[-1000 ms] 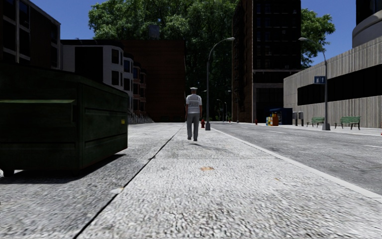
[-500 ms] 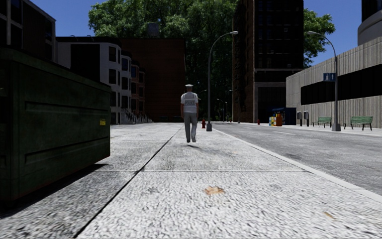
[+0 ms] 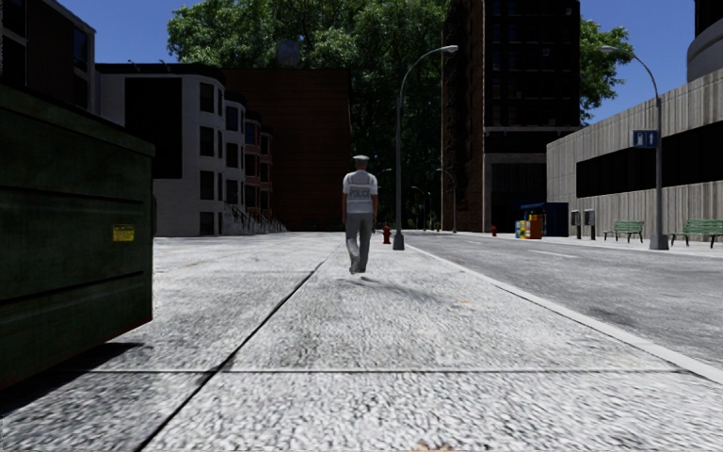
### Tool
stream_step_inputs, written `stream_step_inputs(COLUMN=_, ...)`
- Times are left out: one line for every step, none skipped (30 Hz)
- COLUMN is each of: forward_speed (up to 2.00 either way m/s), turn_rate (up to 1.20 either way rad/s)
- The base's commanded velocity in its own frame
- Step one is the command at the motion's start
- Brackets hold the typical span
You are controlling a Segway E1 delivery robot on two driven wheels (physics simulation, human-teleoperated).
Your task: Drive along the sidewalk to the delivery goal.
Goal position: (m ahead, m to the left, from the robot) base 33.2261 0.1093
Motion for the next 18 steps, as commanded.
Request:
stream_step_inputs(forward_speed=1.90, turn_rate=0.00)
stream_step_inputs(forward_speed=1.90, turn_rate=0.00)
stream_step_inputs(forward_speed=1.90, turn_rate=0.00)
stream_step_inputs(forward_speed=1.90, turn_rate=0.00)
stream_step_inputs(forward_speed=1.90, turn_rate=0.00)
stream_step_inputs(forward_speed=1.90, turn_rate=0.00)
stream_step_inputs(forward_speed=1.90, turn_rate=0.00)
stream_step_inputs(forward_speed=1.90, turn_rate=0.00)
stream_step_inputs(forward_speed=1.90, turn_rate=0.00)
stream_step_inputs(forward_speed=1.90, turn_rate=0.00)
stream_step_inputs(forward_speed=1.90, turn_rate=0.00)
stream_step_inputs(forward_speed=1.90, turn_rate=0.00)
stream_step_inputs(forward_speed=1.90, turn_rate=0.00)
stream_step_inputs(forward_speed=1.90, turn_rate=0.00)
stream_step_inputs(forward_speed=1.90, turn_rate=0.00)
stream_step_inputs(forward_speed=1.90, turn_rate=0.00)
stream_step_inputs(forward_speed=1.90, turn_rate=0.09)
stream_step_inputs(forward_speed=1.90, turn_rate=0.21)
